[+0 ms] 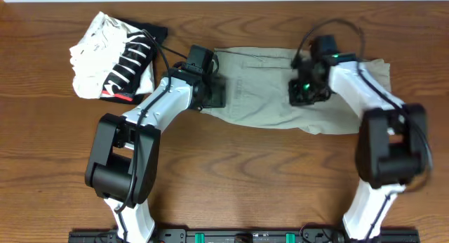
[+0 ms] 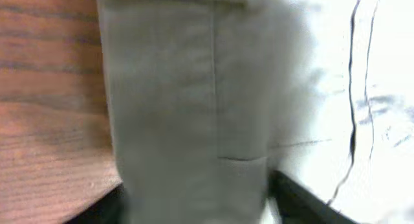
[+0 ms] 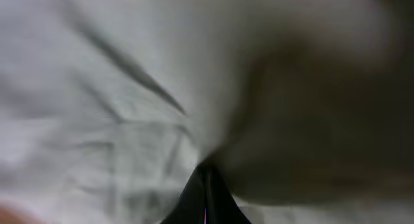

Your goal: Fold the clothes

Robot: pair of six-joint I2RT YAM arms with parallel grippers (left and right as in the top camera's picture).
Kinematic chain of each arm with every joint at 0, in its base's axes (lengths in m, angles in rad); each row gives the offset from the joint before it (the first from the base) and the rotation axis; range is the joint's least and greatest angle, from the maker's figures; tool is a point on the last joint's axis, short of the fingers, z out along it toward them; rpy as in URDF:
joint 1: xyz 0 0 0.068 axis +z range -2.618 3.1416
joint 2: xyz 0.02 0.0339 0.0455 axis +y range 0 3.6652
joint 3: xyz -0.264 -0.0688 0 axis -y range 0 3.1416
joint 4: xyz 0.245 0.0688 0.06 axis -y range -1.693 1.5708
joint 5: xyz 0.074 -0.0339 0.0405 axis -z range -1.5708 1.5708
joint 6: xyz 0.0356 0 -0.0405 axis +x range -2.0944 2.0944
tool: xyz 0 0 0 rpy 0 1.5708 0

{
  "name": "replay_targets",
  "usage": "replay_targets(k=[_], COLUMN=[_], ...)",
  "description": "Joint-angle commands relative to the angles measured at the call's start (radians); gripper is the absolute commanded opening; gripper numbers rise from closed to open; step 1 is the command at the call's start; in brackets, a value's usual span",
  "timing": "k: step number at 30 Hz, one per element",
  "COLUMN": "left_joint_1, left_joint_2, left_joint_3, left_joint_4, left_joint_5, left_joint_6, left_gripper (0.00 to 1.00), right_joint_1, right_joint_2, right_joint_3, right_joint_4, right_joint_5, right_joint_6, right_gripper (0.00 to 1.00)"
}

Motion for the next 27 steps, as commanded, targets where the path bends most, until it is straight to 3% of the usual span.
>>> replay_targets(k=[1,3,8,19,27], left_joint_1=[0.002,0.002,0.002,-0.032,-0.067], left_joint_2=[0.017,0.016,0.01,-0.048,-0.048], left_joint_3=[-0.005,-0.005,-0.005,-0.005,-0.005], left_joint_4=[-0.044,-0.077,-0.146,-0.239,-0.241], left_joint_5=[0.011,0.011,0.011,0.01,0.01], left_joint_6=[0.012,0.012,0.009,-0.032,-0.041], left_gripper=[0.27,0.06,0.06,0.06,0.06], right_joint_1=[0.01,0.01,0.01,0.01,0.018], right_joint_2=[0.075,0.106,0.092,-0.25,-0.209], right_joint_3=[-0.002,-0.002,0.007,0.055,0.043], right_joint_4=[-0.005,-0.005,-0.006,0.02,0.087], right_joint_5=[0.003,0.003,-0.002,-0.008,-0.008], right_joint_6=[-0.007,-0.008,-0.014,-0.014,-0.003], right_gripper=[0.01,0.01,0.01,0.02,0.04])
